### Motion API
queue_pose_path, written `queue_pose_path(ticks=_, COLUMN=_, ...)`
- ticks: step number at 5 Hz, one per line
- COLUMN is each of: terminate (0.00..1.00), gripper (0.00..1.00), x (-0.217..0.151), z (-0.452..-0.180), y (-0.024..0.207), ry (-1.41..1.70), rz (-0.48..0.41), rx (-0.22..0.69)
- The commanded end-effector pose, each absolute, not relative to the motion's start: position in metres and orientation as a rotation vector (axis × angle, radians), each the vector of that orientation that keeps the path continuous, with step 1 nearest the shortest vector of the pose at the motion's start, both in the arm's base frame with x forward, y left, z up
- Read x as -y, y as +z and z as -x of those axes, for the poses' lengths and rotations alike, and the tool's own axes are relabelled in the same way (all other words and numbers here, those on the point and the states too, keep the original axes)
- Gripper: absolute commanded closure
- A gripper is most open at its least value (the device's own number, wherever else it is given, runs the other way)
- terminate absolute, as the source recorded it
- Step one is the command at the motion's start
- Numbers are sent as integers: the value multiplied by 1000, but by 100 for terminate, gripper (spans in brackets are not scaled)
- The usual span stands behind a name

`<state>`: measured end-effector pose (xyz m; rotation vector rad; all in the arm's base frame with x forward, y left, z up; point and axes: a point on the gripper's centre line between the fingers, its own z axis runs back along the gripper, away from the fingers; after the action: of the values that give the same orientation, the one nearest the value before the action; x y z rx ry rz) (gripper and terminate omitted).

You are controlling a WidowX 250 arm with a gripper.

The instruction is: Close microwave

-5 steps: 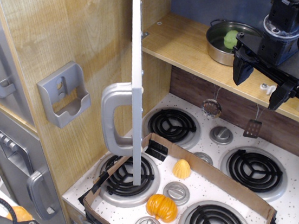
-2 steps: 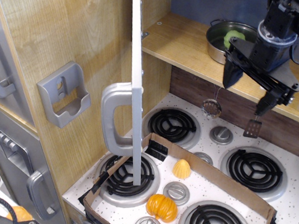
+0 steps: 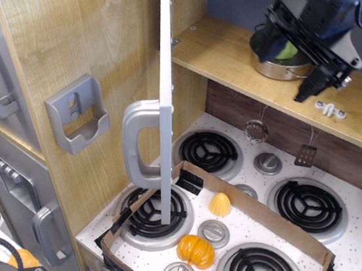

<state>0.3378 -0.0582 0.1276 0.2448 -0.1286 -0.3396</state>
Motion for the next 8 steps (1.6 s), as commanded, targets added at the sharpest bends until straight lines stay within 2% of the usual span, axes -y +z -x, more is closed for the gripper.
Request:
queue_pose_path(ticks=1, terminate=0, gripper=0, x=29, z=-315, y=199, ry=-453, rz=-225, rx=113)
queue_pose_path(ticks=3, terminate=0, gripper=0, x=5, z=-296, y=236, ry=-521, rz=-240, rx=53)
queue_pose_path(ticks=4, terminate=0, gripper=0, x=-6, z=-278, y=242, ry=-531, rz=-256, rx=66)
queue_pose_path(ticks=5, terminate=0, gripper=0, x=-17, z=-262, y=241, ry=-533, rz=-271, rx=58)
queue_pose_path(ticks=6, terminate=0, gripper=0, x=-27, z=-248, y=231, ry=-514, rz=-279, rx=39)
queue_pose_path(ticks=7, terminate=0, gripper=0, x=-34, z=-241, y=219, ry=-505, rz=-271, rx=20)
queue_pose_path(ticks=8, terminate=0, gripper=0, x=-44, z=-238, y=201, ry=-493, rz=-265, rx=43)
